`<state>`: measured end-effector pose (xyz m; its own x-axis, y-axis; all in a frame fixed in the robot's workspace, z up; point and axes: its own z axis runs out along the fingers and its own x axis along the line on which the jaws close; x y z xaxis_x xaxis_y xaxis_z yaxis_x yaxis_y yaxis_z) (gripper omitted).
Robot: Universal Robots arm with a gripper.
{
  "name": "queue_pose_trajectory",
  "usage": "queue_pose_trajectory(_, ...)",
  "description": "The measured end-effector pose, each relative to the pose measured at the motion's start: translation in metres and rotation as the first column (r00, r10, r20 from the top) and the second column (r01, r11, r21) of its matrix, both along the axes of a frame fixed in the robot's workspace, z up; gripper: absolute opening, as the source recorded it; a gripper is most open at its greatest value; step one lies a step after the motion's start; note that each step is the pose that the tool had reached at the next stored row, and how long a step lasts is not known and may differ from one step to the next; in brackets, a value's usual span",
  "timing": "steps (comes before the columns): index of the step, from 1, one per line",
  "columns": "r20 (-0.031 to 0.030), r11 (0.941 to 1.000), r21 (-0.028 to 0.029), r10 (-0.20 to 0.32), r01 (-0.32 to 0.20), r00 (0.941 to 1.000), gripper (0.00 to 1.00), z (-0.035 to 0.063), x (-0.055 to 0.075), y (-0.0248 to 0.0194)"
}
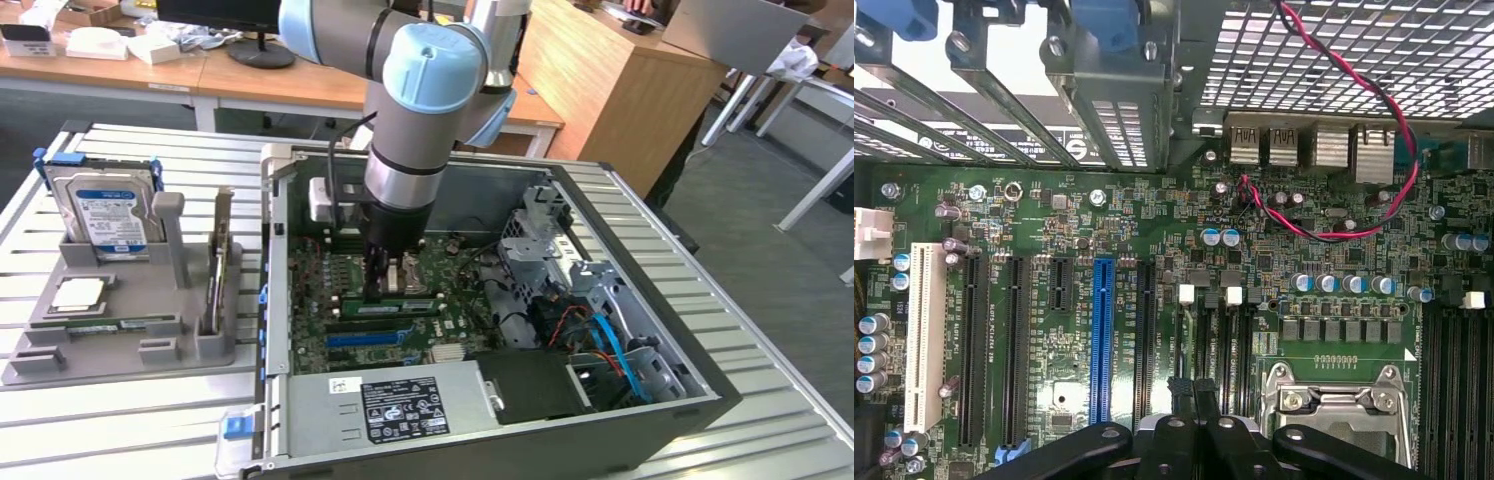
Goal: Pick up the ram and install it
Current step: 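Press down the ram until it locks into place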
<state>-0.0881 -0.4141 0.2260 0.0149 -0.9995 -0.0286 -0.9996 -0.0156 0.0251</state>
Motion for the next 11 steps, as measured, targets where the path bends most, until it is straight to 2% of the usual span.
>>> queue_pose_trajectory(11, 0.0, 1.0, 0.0001, 0.0, 0.0, 1.0, 0.1, -0.0018, 0.0, 0.0)
